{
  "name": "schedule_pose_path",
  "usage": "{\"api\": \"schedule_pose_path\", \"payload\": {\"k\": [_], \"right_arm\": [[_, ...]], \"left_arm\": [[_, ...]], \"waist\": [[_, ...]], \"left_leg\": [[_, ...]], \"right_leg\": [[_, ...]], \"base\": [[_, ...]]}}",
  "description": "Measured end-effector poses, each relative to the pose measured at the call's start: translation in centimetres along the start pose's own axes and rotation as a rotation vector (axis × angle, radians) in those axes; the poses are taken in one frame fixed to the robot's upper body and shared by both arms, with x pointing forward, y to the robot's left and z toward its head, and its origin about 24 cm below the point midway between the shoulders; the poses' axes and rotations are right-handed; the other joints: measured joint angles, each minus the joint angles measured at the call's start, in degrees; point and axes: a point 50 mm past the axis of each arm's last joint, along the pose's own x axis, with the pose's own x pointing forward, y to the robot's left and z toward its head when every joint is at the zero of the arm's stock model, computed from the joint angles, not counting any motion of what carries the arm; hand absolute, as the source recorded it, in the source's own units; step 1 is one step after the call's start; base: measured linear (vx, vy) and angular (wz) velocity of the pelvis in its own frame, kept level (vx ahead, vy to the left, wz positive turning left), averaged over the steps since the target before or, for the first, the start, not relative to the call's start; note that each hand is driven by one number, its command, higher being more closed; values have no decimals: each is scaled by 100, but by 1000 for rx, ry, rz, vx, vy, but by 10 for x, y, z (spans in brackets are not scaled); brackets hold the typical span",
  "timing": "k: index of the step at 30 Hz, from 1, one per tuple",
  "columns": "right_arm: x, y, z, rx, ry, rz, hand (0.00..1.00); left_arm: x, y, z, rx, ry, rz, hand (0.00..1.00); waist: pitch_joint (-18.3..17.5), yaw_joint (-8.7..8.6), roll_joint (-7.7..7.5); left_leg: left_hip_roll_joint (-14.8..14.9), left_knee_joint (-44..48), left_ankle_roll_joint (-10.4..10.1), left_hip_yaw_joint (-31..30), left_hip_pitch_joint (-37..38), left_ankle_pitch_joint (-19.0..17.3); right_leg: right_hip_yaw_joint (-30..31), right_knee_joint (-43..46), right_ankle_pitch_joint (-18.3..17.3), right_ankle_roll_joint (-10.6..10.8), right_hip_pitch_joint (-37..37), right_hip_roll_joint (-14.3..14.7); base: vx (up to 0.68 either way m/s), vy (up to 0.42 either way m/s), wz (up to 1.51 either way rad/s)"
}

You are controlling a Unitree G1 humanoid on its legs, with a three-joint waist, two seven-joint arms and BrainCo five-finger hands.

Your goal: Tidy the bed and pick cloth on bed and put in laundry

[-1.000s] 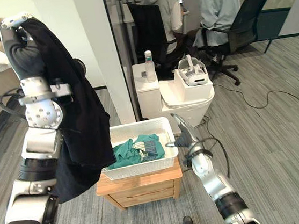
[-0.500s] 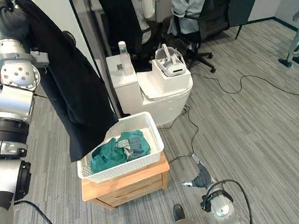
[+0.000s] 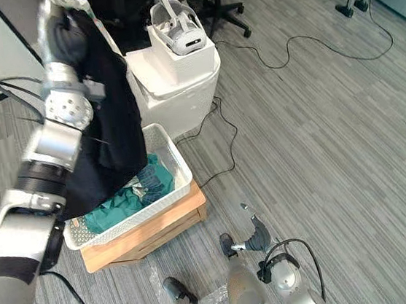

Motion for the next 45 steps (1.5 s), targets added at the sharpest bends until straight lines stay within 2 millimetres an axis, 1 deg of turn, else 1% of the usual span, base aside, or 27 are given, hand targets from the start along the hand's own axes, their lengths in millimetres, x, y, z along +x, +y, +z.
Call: {"api": "schedule_pose_path", "payload": {"k": [1, 2, 4, 5, 6, 7, 9, 11, 12, 13, 14, 15, 19, 20, 22, 24, 26, 27, 28, 29, 31, 34, 36, 40, 42, 44, 45], "right_arm": [[4, -2, 1, 4, -1, -27, 0], [4, -1, 1, 10, 5, -34, 0], [5, 0, 1, 24, 23, -49, 0], [5, 0, 1, 27, 26, -56, 0], [5, 1, -1, 33, 36, -67, 0], [5, 2, -2, 30, 43, -70, 0], [4, 2, -6, 32, 65, -81, 0], [4, 3, -7, 31, 70, -78, 0], [4, 4, -7, 28, 70, -75, 0], [3, 4, -7, 27, 71, -74, 0], [2, 5, -9, 26, 76, -73, 0], [1, 5, -10, 24, 80, -71, 0], [1, 9, -11, 26, 87, -57, 0], [0, 12, -12, 30, 96, -49, 0], [-1, 15, -13, 39, 107, -43, 0], [-2, 18, -13, 41, 106, -35, 0], [-1, 20, -11, 43, 99, -31, 0], [1, 20, -8, 48, 90, -33, 0], [2, 20, -7, 50, 86, -34, 0], [3, 20, -5, 54, 80, -36, 0], [4, 22, -4, 60, 75, -38, 0], [4, 23, -1, 65, 66, -41, 0], [7, 22, 1, 65, 56, -48, 0], [10, 20, 5, 65, 41, -53, 0], [10, 19, 5, 64, 38, -54, 0], [10, 19, 5, 63, 37, -54, 0], [10, 18, 5, 61, 40, -53, 0]], "left_arm": [[-28, -19, 1, -72, 10, -56, 100], [-37, -25, 1, -97, 18, -73, 100], [-66, -38, 2, -179, 44, -107, 100], [-74, -40, 1, -199, 59, -114, 100], [-89, -45, -1, -234, 91, -134, 100], [-96, -47, -2, -249, 108, -139, 100], [-120, -50, -7, -286, 160, -161, 100], [-134, -48, -16, -278, 214, -161, 100], [-141, -45, -22, -268, 245, -153, 100], [-143, -43, -25, -264, 257, -146, 100], [-144, -41, -28, -257, 271, -136, 100], [-143, -38, -31, -251, 277, -123, 100], [-145, -34, -45, -203, 329, -99, 100], [-146, -33, -55, -166, 362, -88, 100], [-140, -32, -67, -116, 401, -70, 100], [-123, -26, -77, -54, 418, -39, 100], [-103, -19, -79, -2, 397, -12, 100], [-85, -10, -80, 36, 377, 14, 100], [-79, -6, -81, 54, 374, 28, 100], [-73, -1, -82, 74, 371, 40, 0], [-66, 4, -84, 96, 374, 61, 0], [-71, 4, -100, 125, 462, 53, 0], [-76, 4, -110, 140, 521, 39, 0], [-77, 5, -113, 127, 554, 22, 0], [-79, 8, -116, 105, 575, 34, 0], [-77, 10, -115, 94, 570, 41, 0], [-80, 10, -110, 78, 546, 39, 0]], "waist": [[35, 55, 58], [41, 85, 69], [59, 179, 99], [66, 194, 110], [81, 250, 136], [82, 303, 139], [102, 480, 172], [134, 489, 227], [139, 518, 236], [139, 541, 236], [139, 618, 236], [140, 632, 235], [167, 636, 203], [195, 635, 166], [266, 637, 96], [363, 631, 3], [467, 634, -64], [553, 633, -97], [575, 626, -104], [613, 625, -114], [656, 623, -112], [678, 612, -112], [757, 610, -111], [944, 626, -108], [958, 635, -110], [958, 631, -110], [958, 627, -109]], "left_leg": [[-4, 0, -29, -9, -2, -21], [-5, 0, -31, -20, -1, -23], [-3, 1, -63, -59, 0, -45], [-3, 1, -63, -84, 4, -45], [-3, 1, -63, -144, 19, -47], [-2, 1, -80, -167, 30, -60], [-2, 0, -56, -242, 37, -118], [-5, 0, -44, -321, 37, -122], [-6, 0, -53, -337, 37, -112], [-6, -1, -58, -338, 35, -108], [-5, -1, -64, -340, 23, -103], [-6, -1, -71, -353, -15, -97], [-12, -1, -88, -359, -105, -61], [-12, -1, -88, -362, -104, -61], [-13, -1, -86, -387, -116, -58], [-17, 0, -79, -439, -140, -52], [-19, 0, -46, -480, -157, -28], [-18, 1, 5, -486, -175, 11], [-18, 1, 14, -486, -189, 17], [-19, 2, 14, -483, -193, 18], [-15, 3, 15, -482, -198, 18], [7, 4, 14, -483, -197, 17], [13, 4, 15, -484, -193, 16], [48, 3, -13, -473, -143, -2], [69, 1, -35, -434, -86, 13], [76, 1, -50, -426, -71, 23], [83, 1, -52, -427, -20, 24]], "right_leg": [[-38, -20, 9, 10, 5, -10], [-45, -20, 9, 11, 7, -12], [-84, -28, 9, 11, 27, -16], [-102, -28, 9, 11, 44, -19], [-126, -39, 8, 11, 94, -27], [-133, -40, 8, 11, 109, -27], [-152, -38, 4, 11, 135, -24], [-263, -30, -70, -15, 188, -45], [-287, -15, -132, 7, 195, -52], [-286, -14, -135, 6, 194, -52], [-283, -14, -139, 9, 187, -53], [-287, -13, -150, 15, 165, -59], [-291, 1, -169, 29, 84, -71], [-297, 2, -169, 30, 85, -72], [-326, 2, -167, 32, 85, -77], [-403, 12, -150, 51, 86, -94], [-443, 18, -60, 36, 87, -98], [-457, 18, -35, 24, 79, -96], [-458, 18, -30, 21, 65, -96], [-450, 18, -25, 18, 56, -95], [-440, 18, -22, 16, 45, -86], [-405, 12, -3, -9, 37, -57], [-378, -1, 28, -50, 38, -44], [-369, -12, 54, -66, 95, -13], [-356, -12, -1, -129, 131, 4], [-353, -12, -4, -126, 142, 9], [-365, -22, -22, -103, 200, 13]], "base": [[84, -8, -4], [113, -11, -3], [64, -5, 6], [56, 0, 18], [34, 3, 16], [39, 0, 13], [-1, -12, 10], [-21, -12, 25], [-20, -8, 20], [-23, -14, 9], [-16, -18, 6], [-11, -17, 8], [2, -5, 3], [34, -7, 2], [39, -9, 6], [46, -6, 12], [57, -4, 10], [60, -6, 5], [65, -8, 0], [69, -12, -4], [66, -13, -4], [67, -23, -5], [21, -26, -5], [-9, -26, 1], [-6, -45, -5], [8, -36, -2], [21, -36, 1]]}}
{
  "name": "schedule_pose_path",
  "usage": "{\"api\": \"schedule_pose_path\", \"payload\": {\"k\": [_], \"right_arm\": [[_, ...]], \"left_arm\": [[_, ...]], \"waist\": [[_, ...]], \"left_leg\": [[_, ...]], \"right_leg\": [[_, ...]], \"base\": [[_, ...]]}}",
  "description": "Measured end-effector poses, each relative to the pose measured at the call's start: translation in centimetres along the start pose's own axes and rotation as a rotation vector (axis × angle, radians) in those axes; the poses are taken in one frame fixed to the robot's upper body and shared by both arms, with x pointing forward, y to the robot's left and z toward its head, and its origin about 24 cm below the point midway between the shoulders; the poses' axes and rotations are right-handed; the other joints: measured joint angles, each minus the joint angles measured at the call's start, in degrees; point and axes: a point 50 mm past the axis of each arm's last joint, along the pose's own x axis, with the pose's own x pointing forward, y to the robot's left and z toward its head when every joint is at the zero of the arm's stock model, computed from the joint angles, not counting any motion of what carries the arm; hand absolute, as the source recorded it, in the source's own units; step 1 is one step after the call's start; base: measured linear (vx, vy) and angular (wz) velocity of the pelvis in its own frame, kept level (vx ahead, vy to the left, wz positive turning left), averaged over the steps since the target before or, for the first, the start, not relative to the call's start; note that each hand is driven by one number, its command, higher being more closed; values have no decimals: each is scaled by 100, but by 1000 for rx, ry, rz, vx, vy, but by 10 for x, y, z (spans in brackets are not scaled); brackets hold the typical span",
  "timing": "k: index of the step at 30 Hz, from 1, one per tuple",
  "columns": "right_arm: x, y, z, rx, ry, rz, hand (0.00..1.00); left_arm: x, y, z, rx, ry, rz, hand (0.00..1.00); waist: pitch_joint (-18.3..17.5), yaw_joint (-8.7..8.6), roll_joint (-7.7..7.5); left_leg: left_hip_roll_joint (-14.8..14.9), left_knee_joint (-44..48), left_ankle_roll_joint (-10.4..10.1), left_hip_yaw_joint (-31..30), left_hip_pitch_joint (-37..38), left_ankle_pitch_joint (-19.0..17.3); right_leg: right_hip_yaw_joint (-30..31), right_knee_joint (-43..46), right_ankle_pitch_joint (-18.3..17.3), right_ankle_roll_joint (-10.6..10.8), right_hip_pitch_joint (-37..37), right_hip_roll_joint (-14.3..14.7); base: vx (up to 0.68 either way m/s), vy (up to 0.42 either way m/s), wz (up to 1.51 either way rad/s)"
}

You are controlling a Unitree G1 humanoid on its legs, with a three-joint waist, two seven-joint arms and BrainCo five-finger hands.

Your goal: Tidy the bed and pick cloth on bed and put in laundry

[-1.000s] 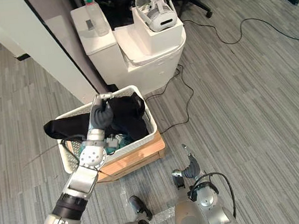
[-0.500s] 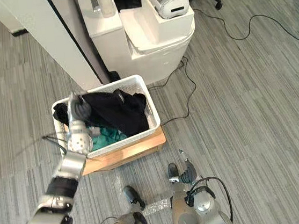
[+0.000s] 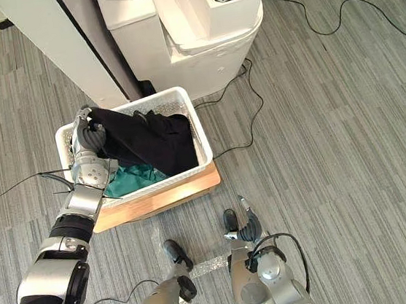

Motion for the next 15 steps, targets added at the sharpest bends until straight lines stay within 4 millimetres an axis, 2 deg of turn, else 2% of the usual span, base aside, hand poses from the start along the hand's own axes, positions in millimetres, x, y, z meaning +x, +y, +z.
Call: {"api": "schedule_pose_path", "payload": {"k": [3, 6, 7, 10, 11, 12, 15], "right_arm": [[-1, -1, -2, -4, 7, 1, 0], [-2, -3, -5, -5, 20, 9, 0], [-3, -2, -6, -4, 30, 14, 0], [-6, -2, -12, -2, 56, 29, 0], [-10, -1, -19, -1, 87, 33, 0], [-15, -1, -27, 0, 125, 39, 0], [-21, 0, -45, 1, 209, 47, 0]], "left_arm": [[-13, -1, 7, -55, -50, -4, 0], [-27, 0, 15, -100, -103, -10, 0], [-34, 4, 14, -121, -108, 3, 0], [-46, 10, 1, -151, -63, 25, 0], [-54, 11, -10, -165, -20, 31, 0], [-61, 9, -18, -179, 13, 27, 0], [-74, 11, -26, -232, 46, 48, 0]], "waist": [[-5, 20, 7], [-28, 156, 33], [-37, 153, 47], [-89, 179, 61], [-244, 208, 77], [-428, 319, 98], [-584, 338, 117]], "left_leg": [[4, -1, -2, -59, 107, -5], [5, -1, 4, -132, 142, -14], [4, -1, 5, -223, 159, -14], [7, 0, 9, -288, 282, -19], [8, 0, -8, -327, 304, -45], [8, 0, -44, -350, 313, -72], [11, 2, -41, -531, 483, -70]], "right_leg": [[-73, 2, -80, 50, 146, -5], [-165, 0, -124, 63, 227, -14], [-263, 0, -153, 85, 300, -25], [-393, 0, -186, 96, 492, -35], [-410, -2, -198, 98, 522, -35], [-422, -6, -212, 100, 538, -35], [-600, -74, -219, 97, 845, -39]], "base": [[45, -26, 12], [55, -14, 17], [87, -14, 29], [87, -2, 24], [115, 1, 8], [152, 2, 15], [95, 2, 27]]}}
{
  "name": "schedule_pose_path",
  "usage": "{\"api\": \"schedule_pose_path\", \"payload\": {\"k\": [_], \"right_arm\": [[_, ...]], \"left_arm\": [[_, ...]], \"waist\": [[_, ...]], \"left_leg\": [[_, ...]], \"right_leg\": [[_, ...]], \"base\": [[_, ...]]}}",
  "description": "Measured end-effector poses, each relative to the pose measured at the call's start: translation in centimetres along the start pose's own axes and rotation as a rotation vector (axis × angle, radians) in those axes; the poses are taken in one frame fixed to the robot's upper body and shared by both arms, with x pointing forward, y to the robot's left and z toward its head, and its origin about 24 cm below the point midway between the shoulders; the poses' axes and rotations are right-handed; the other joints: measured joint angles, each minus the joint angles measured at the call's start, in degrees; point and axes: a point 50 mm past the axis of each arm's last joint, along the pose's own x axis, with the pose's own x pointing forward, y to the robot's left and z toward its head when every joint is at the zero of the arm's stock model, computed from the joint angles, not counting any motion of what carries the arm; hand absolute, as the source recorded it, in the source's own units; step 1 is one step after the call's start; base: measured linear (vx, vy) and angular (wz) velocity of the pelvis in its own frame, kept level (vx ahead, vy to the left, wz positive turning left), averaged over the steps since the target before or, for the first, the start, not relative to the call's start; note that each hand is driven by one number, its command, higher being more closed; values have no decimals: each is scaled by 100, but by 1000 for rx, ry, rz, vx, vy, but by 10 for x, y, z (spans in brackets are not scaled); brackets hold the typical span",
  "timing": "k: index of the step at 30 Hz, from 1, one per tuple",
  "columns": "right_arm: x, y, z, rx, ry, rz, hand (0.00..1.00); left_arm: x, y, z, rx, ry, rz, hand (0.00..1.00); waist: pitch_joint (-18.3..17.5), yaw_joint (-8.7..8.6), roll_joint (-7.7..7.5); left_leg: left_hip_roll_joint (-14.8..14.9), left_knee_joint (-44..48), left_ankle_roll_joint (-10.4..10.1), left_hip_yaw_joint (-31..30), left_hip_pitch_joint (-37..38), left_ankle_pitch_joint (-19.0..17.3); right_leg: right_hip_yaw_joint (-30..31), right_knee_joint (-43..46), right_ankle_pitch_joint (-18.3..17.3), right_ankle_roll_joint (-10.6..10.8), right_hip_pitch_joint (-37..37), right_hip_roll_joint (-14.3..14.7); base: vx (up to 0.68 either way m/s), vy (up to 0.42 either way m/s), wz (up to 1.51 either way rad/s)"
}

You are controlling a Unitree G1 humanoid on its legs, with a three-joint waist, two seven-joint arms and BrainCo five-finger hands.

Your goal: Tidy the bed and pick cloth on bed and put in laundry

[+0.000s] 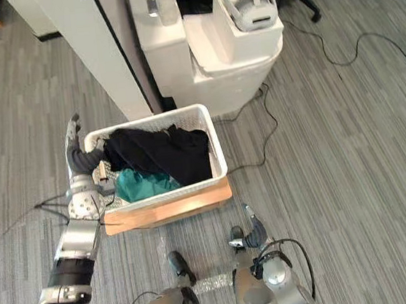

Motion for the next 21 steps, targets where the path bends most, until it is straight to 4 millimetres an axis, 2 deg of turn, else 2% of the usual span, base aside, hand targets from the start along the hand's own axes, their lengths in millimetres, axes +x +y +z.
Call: {"api": "schedule_pose_path", "payload": {"k": [2, 4, 6, 7, 9, 12, 13, 16, 18, 21], "right_arm": [[-2, 0, -15, 20, 79, -11, 0], [-3, 1, -25, 23, 127, -8, 0], [-6, -1, -40, 33, 203, -19, 0], [-7, -3, -44, 37, 224, -26, 0], [-14, -8, -62, 55, 313, -47, 0], [-18, -9, -74, 97, 380, -58, 0], [-21, -6, -81, 120, 421, -54, 0], [-24, -1, -88, 162, 466, -47, 0], [-30, 3, -97, 192, 518, -44, 0], [-34, 4, -105, 241, 573, -66, 0]], "left_arm": [[-15, 8, -10, -46, 33, 37, 0], [-29, 17, -27, -83, 109, 87, 0], [-65, 32, -62, -142, 291, 150, 0], [-75, 33, -71, -151, 339, 151, 0], [-114, 30, -105, -181, 542, 129, 0], [-154, 28, -139, -202, 762, 93, 0], [-180, 25, -156, -191, 897, 60, 0], [-213, 25, -172, -130, 1037, 25, 0], [-245, 25, -185, -76, 1176, -14, 0], [-260, 30, -190, -55, 1246, 2, 0]], "waist": [[-52, 112, 34], [-121, 134, 82], [-212, 159, 157], [-228, 184, 178], [-351, 299, 228], [-448, 387, 204], [-489, 438, 143], [-534, 435, 69], [-617, 435, 10], [-655, 436, 15]], "left_leg": [[-3, 1, 7, -12, 161, -12], [1, 0, 8, -43, 209, -13], [17, 0, -5, -50, 308, -45], [20, 0, 15, -51, 335, -71], [19, -1, 26, -72, 370, -101], [9, -1, 28, -84, 391, -102], [-2, -1, 30, -90, 402, -103], [-18, -1, 49, -83, 430, -117], [-43, -2, 87, -47, 440, -152], [-75, -2, 116, -8, 495, -176]], "right_leg": [[-79, -12, -75, -18, 197, 5], [-94, -9, -130, -8, 262, 13], [-105, -4, -230, -33, 369, 25], [-107, -3, -252, -20, 395, 29], [-109, -12, -287, 15, 450, 31], [-102, -22, -311, 34, 484, 24], [-97, -25, -323, 38, 505, 13], [-85, -42, -332, 48, 556, 8], [-52, -49, -345, 64, 572, 6], [13, -80, -347, 66, 580, -6]], "base": [[34, -1, 16], [-1, -13, 11], [-13, -13, 6], [-24, -8, 3], [-23, 0, 6], [-15, 13, 5], [0, 0, 0], [0, 0, 0], [-1, 19, -6], [26, 20, -7]]}}
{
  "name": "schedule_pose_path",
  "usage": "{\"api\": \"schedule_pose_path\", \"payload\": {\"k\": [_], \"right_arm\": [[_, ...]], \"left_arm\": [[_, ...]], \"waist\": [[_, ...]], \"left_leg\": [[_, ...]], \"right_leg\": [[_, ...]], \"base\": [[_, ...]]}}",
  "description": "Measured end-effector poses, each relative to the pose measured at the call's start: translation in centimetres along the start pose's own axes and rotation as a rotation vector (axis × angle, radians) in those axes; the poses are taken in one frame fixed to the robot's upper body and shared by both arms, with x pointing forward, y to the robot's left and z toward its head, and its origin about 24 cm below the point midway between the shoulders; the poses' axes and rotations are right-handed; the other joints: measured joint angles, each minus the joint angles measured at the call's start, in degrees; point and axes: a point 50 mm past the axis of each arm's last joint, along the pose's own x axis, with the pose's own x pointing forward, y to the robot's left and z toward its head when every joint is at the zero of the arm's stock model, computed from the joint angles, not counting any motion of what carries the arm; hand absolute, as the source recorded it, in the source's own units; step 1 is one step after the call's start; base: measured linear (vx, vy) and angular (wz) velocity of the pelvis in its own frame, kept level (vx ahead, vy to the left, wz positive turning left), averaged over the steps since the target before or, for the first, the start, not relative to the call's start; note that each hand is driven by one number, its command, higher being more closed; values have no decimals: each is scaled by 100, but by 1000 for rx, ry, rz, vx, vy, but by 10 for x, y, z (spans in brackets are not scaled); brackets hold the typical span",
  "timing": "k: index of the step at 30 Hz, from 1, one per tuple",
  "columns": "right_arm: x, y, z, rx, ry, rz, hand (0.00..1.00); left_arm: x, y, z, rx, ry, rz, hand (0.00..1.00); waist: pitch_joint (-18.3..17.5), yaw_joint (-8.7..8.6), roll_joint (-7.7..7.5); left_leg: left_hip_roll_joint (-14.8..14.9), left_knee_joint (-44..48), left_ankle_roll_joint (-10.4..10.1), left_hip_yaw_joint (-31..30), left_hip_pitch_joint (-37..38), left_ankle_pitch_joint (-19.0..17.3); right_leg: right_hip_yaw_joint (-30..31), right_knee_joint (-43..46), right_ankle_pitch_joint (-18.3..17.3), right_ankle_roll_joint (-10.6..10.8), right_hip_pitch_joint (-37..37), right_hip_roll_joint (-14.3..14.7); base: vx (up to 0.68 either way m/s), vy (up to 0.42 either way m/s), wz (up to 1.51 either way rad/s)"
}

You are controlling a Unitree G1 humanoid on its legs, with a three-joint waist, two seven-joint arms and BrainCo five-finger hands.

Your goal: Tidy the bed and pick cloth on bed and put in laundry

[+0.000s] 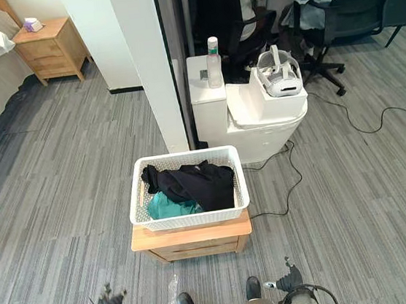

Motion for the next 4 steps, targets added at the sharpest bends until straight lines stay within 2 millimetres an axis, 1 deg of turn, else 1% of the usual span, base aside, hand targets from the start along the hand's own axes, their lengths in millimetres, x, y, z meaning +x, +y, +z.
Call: {"api": "schedule_pose_path", "payload": {"k": [4], "right_arm": [[0, -1, -8, 49, 40, -10, 0]], "left_arm": [[-1, 2, -12, 27, 50, 6, 0]], "waist": [[-73, -19, 91]], "left_leg": [[-36, 0, -19, 35, 66, -77]], "right_leg": [[44, -49, -21, 29, 89, -31]], "base": [[16, 12, -9]]}}
